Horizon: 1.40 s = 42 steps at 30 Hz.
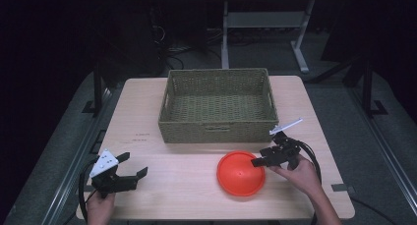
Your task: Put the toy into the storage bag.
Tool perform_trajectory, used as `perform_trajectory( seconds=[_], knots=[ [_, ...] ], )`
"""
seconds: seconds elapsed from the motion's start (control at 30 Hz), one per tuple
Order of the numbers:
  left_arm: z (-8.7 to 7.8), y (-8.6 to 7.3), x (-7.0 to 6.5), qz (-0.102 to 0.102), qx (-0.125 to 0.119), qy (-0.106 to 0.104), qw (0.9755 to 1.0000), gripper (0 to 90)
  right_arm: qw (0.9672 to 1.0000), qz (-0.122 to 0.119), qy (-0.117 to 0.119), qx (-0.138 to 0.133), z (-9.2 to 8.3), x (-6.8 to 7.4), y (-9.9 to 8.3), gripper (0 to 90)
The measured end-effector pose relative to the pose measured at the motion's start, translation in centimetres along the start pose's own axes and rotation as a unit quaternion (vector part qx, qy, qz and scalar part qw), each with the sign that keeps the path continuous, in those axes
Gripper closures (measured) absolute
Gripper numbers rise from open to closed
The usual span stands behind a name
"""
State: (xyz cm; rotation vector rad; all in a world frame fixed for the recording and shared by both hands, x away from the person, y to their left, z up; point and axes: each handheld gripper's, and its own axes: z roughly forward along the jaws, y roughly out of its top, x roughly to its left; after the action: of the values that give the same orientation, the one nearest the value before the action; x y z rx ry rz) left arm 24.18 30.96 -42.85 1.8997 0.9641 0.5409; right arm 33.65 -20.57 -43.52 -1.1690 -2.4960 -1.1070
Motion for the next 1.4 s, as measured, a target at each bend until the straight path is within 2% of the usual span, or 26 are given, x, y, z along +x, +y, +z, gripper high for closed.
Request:
perform_trajectory(
  seconds=[0.17,0.33,0.43,0.47,0.73,0.83,1.03,1.17,1.3,1.4],
  knots=[
    [0.1,0.0,-0.1,0.005,0.004,0.000,1.0000,12.9,1.0000,0.004,-0.002,0.008,0.2,-0.6,-0.3,34.6],
    [0.2,0.0,0.0,0.002,0.005,0.001,1.0000,12.8,0.9998,0.006,0.006,0.019,0.8,-1.0,-0.9,40.8],
    [0.2,0.0,0.0,0.004,0.004,0.000,1.0000,12.9,0.9995,0.015,0.011,0.026,1.1,-1.3,-1.3,45.5],
    [0.2,0.0,-0.1,0.004,0.005,0.000,1.0000,12.8,0.9996,0.011,0.010,0.023,1.3,-1.4,-1.4,46.7],
    [0.1,0.0,0.0,0.003,0.004,0.003,1.0000,12.9,0.9993,0.014,0.019,0.030,2.1,-1.3,-1.3,52.5],
    [0.1,0.0,-0.1,0.003,0.004,0.002,1.0000,12.8,0.9995,0.013,0.018,0.024,2.4,-1.3,-1.2,53.1],
    [0.2,0.0,-0.1,0.006,0.005,0.001,1.0000,12.9,0.9992,0.022,0.029,0.015,2.5,-1.9,-1.2,60.1],
    [0.2,0.0,-0.1,0.003,0.005,0.002,1.0000,12.9,0.9995,0.020,0.017,0.017,2.5,-1.8,-1.1,68.1],
    [0.2,0.0,0.0,0.002,0.003,0.003,1.0000,12.9,0.9996,0.019,0.010,0.021,2.4,-1.7,-1.0,71.5],
    [0.2,0.0,-0.1,0.003,0.004,0.003,1.0000,12.9,0.9998,0.013,0.015,0.005,1.8,-1.3,-0.9,76.2]
  ],
)
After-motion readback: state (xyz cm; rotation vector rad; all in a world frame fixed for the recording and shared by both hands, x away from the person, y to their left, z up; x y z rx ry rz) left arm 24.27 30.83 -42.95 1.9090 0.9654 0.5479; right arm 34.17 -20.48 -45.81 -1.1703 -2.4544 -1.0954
